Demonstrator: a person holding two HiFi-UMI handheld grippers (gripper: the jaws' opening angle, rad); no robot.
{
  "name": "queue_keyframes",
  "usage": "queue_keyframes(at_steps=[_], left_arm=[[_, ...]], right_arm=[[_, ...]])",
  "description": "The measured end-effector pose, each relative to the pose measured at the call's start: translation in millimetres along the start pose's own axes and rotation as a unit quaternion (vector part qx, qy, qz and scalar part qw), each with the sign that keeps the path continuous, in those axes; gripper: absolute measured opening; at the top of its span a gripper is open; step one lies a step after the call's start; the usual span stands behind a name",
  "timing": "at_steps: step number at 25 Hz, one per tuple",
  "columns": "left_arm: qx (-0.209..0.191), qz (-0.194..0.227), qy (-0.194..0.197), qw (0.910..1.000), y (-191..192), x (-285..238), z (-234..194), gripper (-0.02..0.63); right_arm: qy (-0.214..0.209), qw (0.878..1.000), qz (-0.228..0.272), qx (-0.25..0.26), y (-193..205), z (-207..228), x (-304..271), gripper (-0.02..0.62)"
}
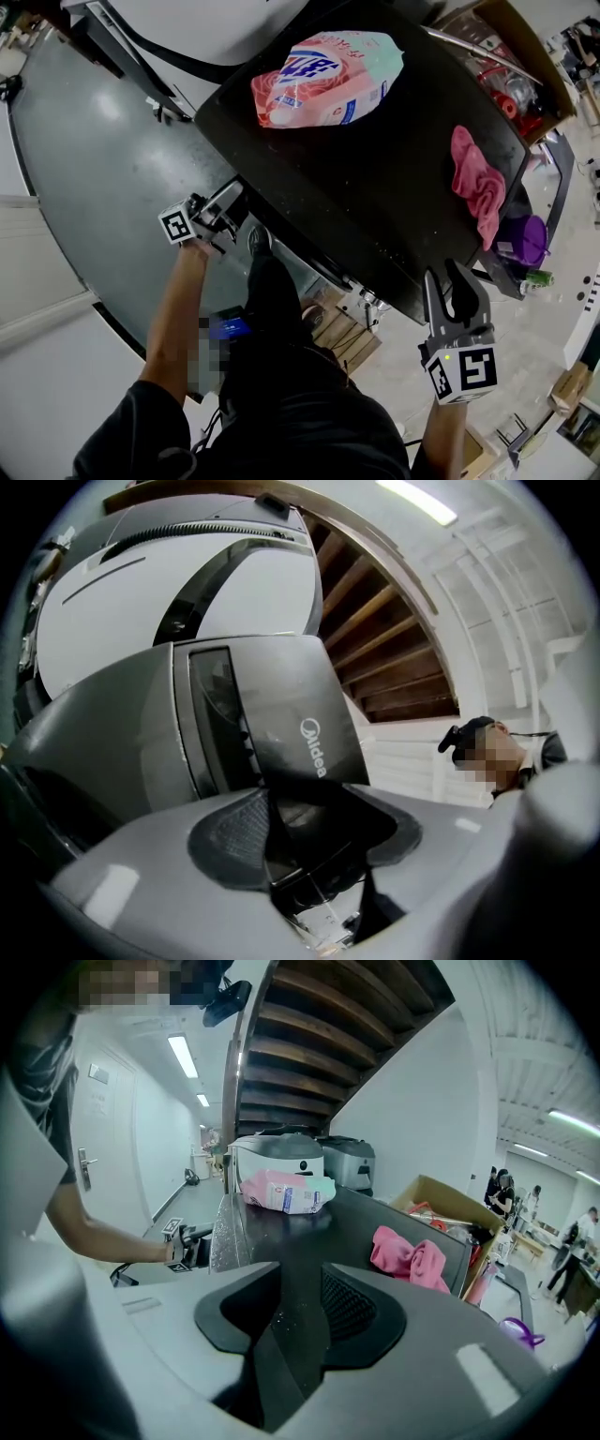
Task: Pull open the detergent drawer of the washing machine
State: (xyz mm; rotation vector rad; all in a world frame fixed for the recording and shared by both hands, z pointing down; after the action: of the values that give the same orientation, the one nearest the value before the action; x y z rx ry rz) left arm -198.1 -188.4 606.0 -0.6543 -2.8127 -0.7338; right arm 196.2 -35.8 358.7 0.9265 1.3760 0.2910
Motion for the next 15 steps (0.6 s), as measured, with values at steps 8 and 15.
queue_keyframes(at_steps=[8,15], left_arm=[[-0.034,-0.065,-0.021,0.9971,24,-8,5,0.294],[0.015,0.018,0.014,0.9996,-7,0,3,0.360]], right_arm=[[0.011,1.000,-0.005,-0.004,1,1,-5,0.120],[0.002,1.000,-0.009,-0.005,1,-11,-11,0.120]])
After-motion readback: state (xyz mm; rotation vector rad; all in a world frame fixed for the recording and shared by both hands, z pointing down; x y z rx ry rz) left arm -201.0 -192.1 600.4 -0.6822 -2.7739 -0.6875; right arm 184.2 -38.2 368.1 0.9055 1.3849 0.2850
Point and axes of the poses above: the fingertips, and each gripper's own axes: x backward along the fingers, z to its right, y out of its underside, the point moved 8 cm from there along x, backward along the fingers, and after that the axes turned 13 degrees about -z, right-handed, at the moved point
